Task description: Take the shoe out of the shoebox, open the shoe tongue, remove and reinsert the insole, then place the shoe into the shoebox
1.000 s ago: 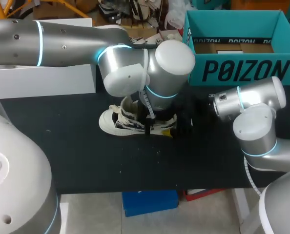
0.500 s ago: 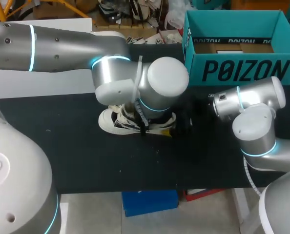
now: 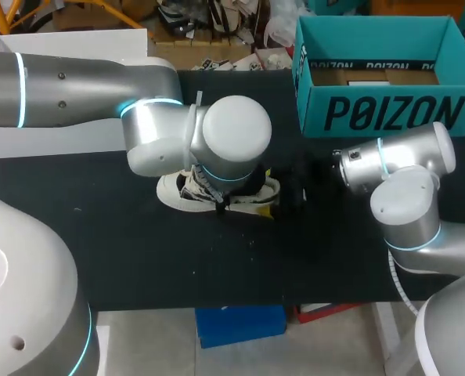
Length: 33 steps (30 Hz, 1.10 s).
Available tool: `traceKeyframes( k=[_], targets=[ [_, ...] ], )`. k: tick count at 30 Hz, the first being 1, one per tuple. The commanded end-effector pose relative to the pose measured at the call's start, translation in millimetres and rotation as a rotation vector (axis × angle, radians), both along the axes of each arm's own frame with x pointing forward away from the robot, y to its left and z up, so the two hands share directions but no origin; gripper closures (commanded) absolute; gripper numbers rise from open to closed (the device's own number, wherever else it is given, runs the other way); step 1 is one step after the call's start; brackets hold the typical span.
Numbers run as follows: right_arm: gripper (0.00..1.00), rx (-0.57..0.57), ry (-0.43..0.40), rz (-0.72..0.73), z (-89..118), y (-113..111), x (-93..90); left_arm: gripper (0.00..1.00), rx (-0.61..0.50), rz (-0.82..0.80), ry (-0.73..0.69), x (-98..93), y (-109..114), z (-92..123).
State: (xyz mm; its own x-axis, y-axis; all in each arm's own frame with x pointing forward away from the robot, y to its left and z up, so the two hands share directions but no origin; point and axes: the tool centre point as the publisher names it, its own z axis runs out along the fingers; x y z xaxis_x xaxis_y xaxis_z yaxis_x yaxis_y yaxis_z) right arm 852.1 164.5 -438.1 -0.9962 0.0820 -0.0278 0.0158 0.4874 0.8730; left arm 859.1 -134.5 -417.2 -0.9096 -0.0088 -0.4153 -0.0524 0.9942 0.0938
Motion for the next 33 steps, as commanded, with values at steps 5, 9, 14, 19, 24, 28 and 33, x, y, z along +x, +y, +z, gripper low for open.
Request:
traceKeyframes(
  k=[5,9,14,19,24,28,33],
  targets=[
    [1.0,-0.002,0.002,0.001,-3,-6,-1.7,1.0,-0.067,-0.094,0.071,20.9,23,-38],
    [1.0,-0.002,0.002,0.001,-3,-6,-1.7,1.0,-0.113,-0.125,0.113,15.5,19,-28],
    [1.0,-0.002,0.002,0.001,-3,-6,-1.7,1.0,-0.187,-0.16,0.161,5.8,13,-9],
    [1.0,-0.002,0.002,0.001,-3,-6,-1.7,1.0,-0.244,-0.169,0.188,-2.2,9,7],
    [1.0,-0.002,0.002,0.001,-3,-6,-1.7,1.0,-0.299,-0.169,0.217,-9.6,7,18],
    [1.0,-0.002,0.002,0.001,-3,-6,-1.7,1.0,-0.343,-0.161,0.244,-11.2,5,22],
    [1.0,-0.002,0.002,0.001,-3,-6,-1.7,1.0,-0.374,-0.157,0.248,-11.9,1,28]
  ],
)
